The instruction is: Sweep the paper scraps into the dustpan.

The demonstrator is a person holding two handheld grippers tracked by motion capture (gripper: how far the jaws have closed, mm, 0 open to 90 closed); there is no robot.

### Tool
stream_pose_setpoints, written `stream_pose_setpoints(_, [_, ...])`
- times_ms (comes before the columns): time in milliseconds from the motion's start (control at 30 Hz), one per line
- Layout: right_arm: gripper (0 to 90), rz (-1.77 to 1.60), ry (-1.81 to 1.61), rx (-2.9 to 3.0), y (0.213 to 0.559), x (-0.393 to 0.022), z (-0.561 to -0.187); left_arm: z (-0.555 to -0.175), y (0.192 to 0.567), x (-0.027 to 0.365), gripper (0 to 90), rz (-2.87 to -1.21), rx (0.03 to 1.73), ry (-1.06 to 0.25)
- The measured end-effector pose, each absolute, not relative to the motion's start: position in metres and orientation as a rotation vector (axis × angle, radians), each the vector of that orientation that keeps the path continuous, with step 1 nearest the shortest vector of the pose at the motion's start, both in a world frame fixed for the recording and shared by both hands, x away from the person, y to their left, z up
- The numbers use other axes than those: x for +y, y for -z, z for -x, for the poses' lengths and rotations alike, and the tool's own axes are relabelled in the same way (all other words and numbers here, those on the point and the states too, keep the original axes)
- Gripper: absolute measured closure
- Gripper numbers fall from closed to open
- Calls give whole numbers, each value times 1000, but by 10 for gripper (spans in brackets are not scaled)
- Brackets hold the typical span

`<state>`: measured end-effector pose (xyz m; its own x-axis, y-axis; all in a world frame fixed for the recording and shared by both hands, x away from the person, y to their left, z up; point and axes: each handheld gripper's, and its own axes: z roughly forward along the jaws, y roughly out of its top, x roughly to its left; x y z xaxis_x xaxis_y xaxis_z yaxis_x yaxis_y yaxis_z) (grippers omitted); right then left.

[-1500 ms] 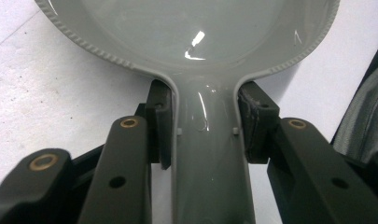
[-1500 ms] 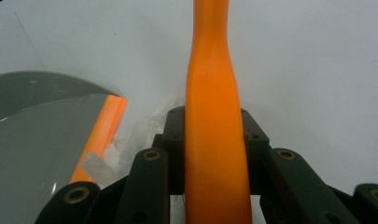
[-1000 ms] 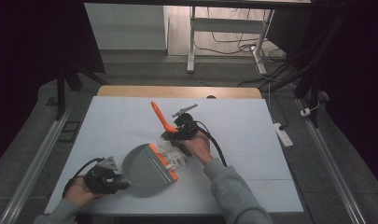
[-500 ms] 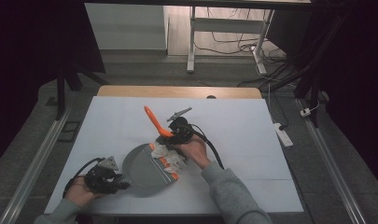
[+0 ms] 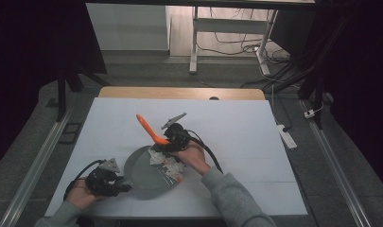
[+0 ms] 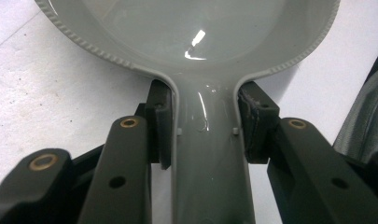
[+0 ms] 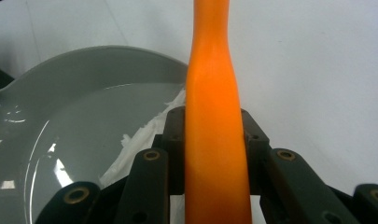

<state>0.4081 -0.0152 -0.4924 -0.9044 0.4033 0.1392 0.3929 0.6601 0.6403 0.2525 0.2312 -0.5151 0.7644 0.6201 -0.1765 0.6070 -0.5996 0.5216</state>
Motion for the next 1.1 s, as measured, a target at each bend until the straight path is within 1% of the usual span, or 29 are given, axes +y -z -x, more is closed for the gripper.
stream_pose_setpoints(300, [704, -538, -1134, 2899, 486, -5, -395, -252, 515, 231, 615, -2390, 915, -32])
stream_pose_setpoints(367, [704, -524, -1173, 2861, 479, -6, -395, -252, 515, 231, 615, -2390, 915, -32])
stream_pose_setpoints(700, [704, -677, -1238, 2680, 454, -40, -414, -252, 515, 231, 615, -2390, 915, -32])
stream_pose_setpoints(767, [704, -686, -1232, 2672, 453, -43, -415, -252, 515, 231, 615, -2389, 915, -32])
stream_pose_setpoints(967, [704, -815, -1148, 2627, 457, -69, -424, -252, 515, 232, 615, -2389, 915, -32])
stream_pose_setpoints(1100, [704, -860, -1110, 2627, 462, -76, -423, -252, 515, 232, 614, -2389, 915, -32])
